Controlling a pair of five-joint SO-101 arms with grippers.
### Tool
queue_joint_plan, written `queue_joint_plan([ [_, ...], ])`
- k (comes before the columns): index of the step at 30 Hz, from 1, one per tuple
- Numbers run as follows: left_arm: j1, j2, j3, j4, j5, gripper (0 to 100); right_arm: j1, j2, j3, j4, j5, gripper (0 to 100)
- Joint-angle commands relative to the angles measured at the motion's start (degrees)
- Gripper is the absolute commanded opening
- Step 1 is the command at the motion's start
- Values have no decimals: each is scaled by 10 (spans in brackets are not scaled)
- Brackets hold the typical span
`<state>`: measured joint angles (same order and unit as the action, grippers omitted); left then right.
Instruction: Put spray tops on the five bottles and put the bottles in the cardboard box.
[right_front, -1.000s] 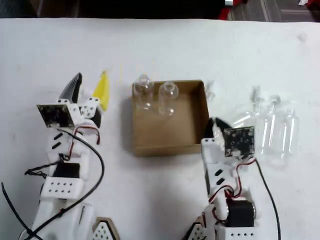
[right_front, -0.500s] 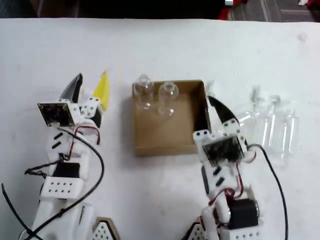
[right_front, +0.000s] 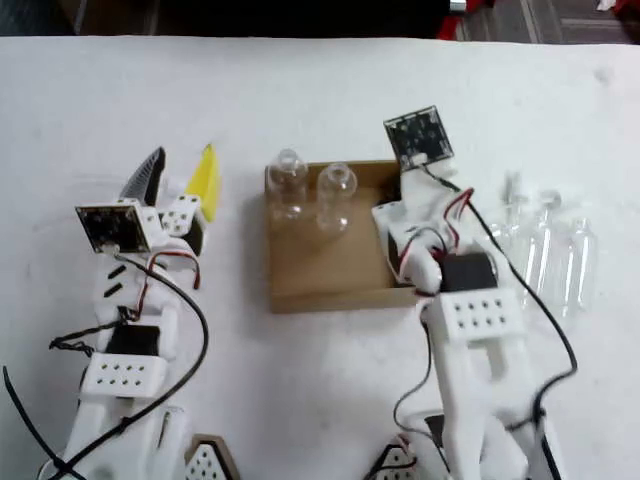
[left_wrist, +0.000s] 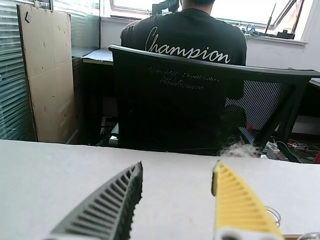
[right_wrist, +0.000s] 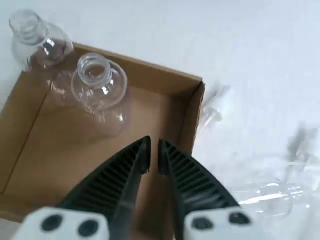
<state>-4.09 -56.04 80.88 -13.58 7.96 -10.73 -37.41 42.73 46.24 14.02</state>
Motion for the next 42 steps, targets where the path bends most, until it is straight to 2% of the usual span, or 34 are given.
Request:
queue_joint_plan([
  [1, -3, -18, -37, 2, -6, 210, 0, 64, -28, -29, -4, 17],
  [6, -3, -18, -37, 3, -6, 210, -6, 140, -28, -78, -4, 17],
  [12, 8, -18, -36, 3, -8, 210, -49, 215, -28, -145, -3, 17],
  [31, 7, -18, -36, 3, -8, 210, -62, 359, -29, -331, 1, 21],
  [36, 7, -18, -36, 3, -8, 210, -60, 367, -26, -335, 2, 17],
  [42, 7, -18, -36, 4, -8, 210, -69, 333, -28, -248, 2, 17],
])
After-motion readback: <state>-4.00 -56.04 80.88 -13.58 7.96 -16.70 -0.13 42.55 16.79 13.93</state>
